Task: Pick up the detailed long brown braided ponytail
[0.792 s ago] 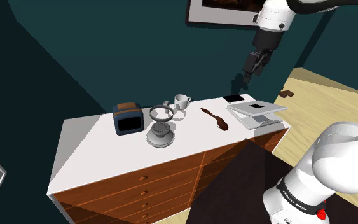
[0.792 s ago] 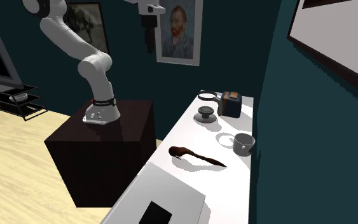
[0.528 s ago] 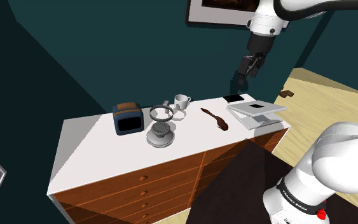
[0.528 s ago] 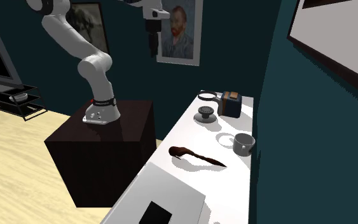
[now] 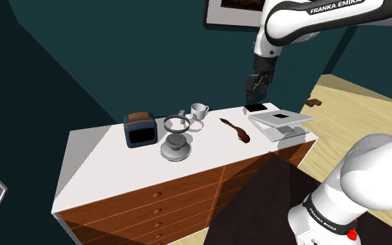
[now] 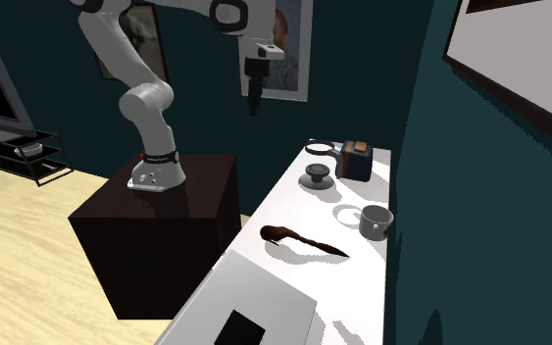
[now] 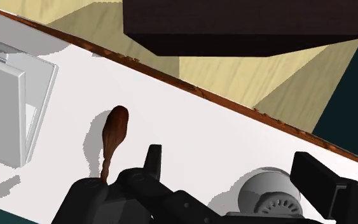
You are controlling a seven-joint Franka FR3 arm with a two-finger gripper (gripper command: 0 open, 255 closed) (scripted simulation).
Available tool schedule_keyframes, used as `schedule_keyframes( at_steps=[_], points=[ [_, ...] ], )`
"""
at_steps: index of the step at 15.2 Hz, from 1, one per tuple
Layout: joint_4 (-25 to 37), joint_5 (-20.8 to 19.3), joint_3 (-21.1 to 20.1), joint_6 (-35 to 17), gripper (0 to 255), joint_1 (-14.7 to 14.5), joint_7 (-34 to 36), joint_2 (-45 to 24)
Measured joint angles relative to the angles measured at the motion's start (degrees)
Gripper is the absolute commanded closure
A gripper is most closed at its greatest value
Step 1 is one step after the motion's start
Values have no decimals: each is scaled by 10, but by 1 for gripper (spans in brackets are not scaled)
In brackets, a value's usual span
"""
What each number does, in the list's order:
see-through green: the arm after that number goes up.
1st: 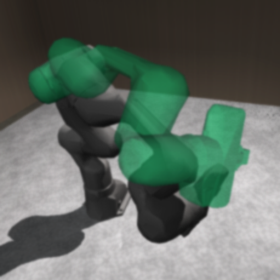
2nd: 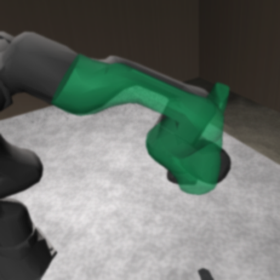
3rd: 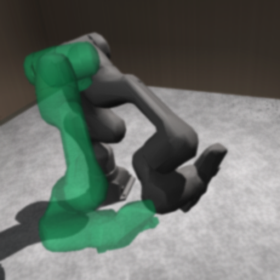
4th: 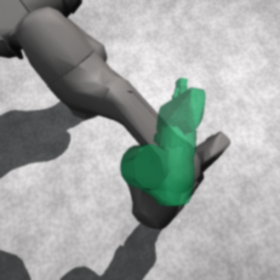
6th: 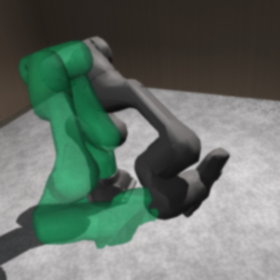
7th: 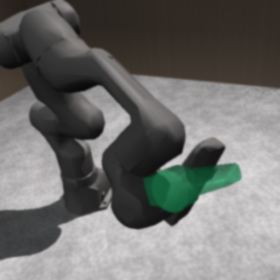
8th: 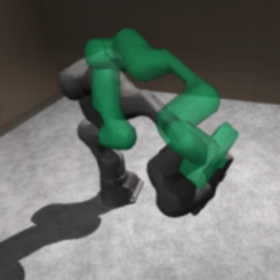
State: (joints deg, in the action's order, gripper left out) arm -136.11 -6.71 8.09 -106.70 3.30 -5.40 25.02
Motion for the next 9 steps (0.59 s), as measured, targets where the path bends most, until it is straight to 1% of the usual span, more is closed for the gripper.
schedule_keyframes(
  at_steps=[4,9],
  points=[
    [26,0,21,-48,0,9,-13,-93],
    [73,10,38,-90,0,17,-24,-206]
  ],
)
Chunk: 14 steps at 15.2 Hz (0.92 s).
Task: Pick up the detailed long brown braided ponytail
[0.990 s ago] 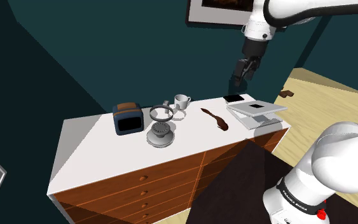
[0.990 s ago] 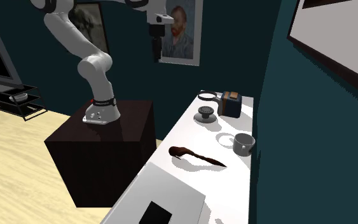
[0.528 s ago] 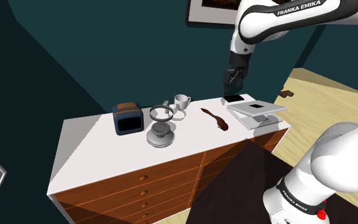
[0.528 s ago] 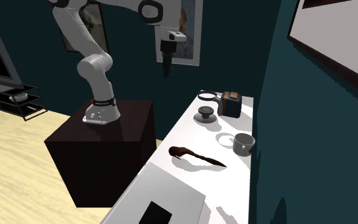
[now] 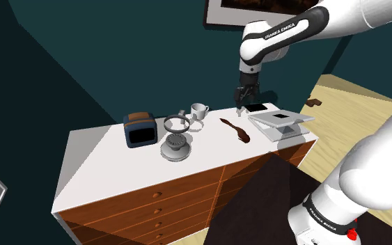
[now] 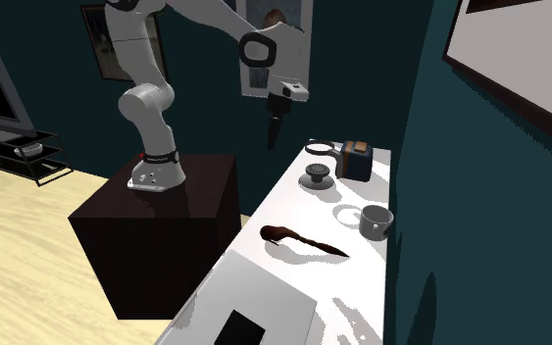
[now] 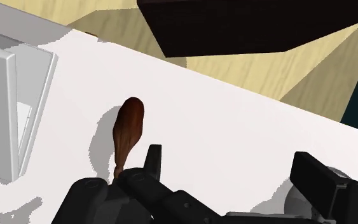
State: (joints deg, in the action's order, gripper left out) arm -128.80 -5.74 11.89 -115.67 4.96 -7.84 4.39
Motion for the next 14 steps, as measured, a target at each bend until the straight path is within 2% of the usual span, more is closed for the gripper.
schedule_keyframes(
  at_steps=[7,14],
  points=[
    [98,27,19,-38,0,24,-31,-171],
    [218,55,21,-43,0,57,-50,-332]
  ],
)
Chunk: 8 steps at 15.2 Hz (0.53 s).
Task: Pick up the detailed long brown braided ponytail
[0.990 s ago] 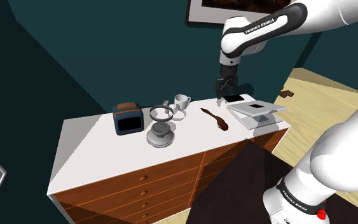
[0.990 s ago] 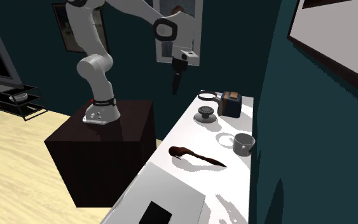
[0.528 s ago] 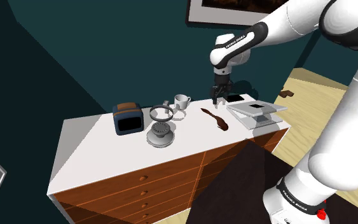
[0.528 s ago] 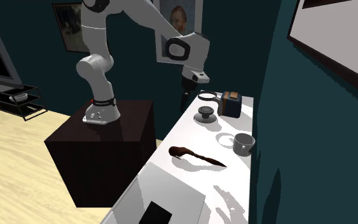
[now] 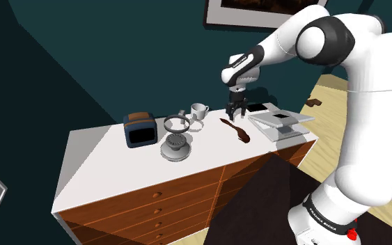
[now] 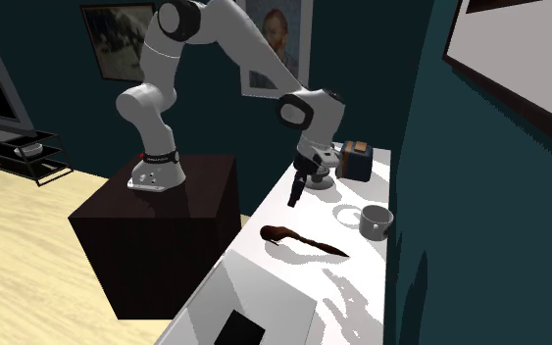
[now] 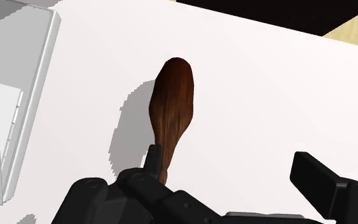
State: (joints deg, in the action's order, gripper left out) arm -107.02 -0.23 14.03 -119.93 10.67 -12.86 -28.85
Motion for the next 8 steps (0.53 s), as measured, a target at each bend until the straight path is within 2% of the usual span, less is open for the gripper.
schedule_keyframes(
  at_steps=[3,8],
  points=[
    [55,9,-1,5,0,15,-3,-65],
    [191,23,-4,37,0,47,-8,-194]
  ],
)
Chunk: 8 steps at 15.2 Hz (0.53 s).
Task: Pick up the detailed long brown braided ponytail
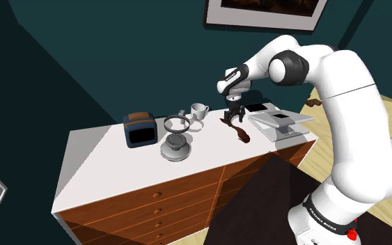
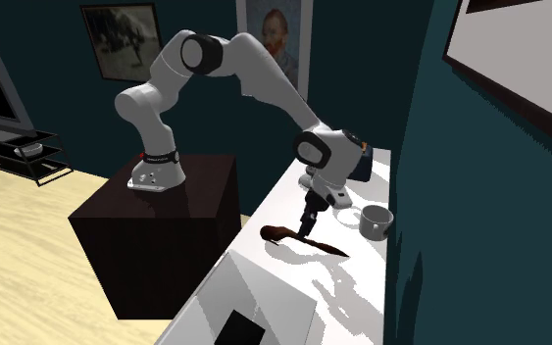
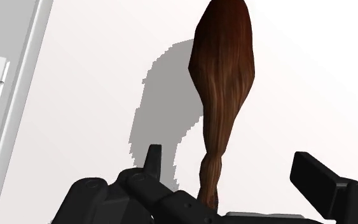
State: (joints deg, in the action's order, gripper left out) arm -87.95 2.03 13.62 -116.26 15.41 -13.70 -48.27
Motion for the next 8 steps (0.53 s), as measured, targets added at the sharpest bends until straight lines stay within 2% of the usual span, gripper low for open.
schedule_keyframes(
  at_steps=[3,8],
  points=[
    [46,4,-2,9,0,10,1,-44],
    [66,7,-6,-6,0,15,2,-80]
  ],
)
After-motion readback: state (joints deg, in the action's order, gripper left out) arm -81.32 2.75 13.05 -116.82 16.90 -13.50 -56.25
